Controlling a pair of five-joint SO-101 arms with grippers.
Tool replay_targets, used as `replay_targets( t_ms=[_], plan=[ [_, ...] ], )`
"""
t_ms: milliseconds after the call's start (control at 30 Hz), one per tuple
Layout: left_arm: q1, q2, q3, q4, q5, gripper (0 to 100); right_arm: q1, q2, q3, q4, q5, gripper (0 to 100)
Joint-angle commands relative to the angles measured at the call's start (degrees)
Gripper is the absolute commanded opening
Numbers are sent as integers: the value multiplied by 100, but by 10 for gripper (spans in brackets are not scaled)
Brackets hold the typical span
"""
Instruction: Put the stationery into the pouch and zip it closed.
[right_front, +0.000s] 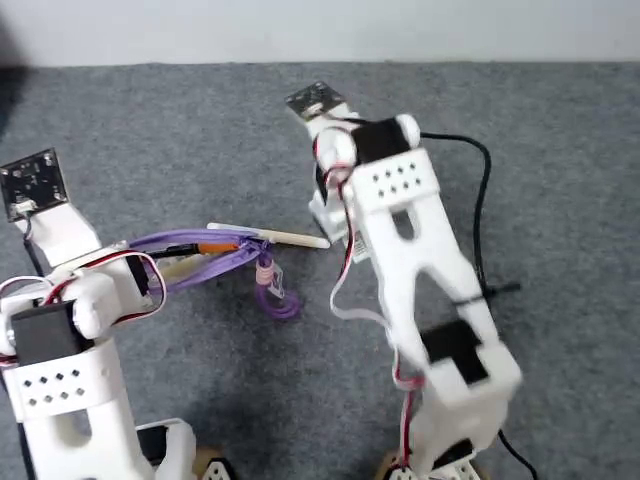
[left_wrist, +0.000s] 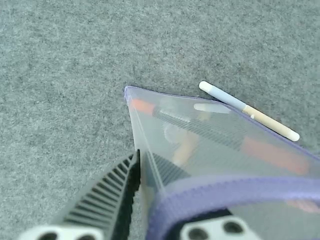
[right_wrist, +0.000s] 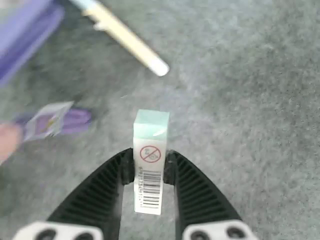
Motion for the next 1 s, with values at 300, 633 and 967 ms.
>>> replay_targets(
  t_ms=[300, 633, 967],
  plan=[
    [-9, -9, -84, -176, 44, 12, -1859, -2730, 721, -66, -1776, 8],
    [-9, -9, -75, -176, 44, 12, -2721, -3196, 730, -1921, -2488, 8],
    [-9, -9, -75, -149, 44, 12, -3037, -3363, 738, -3037, -2479, 8]
  ],
)
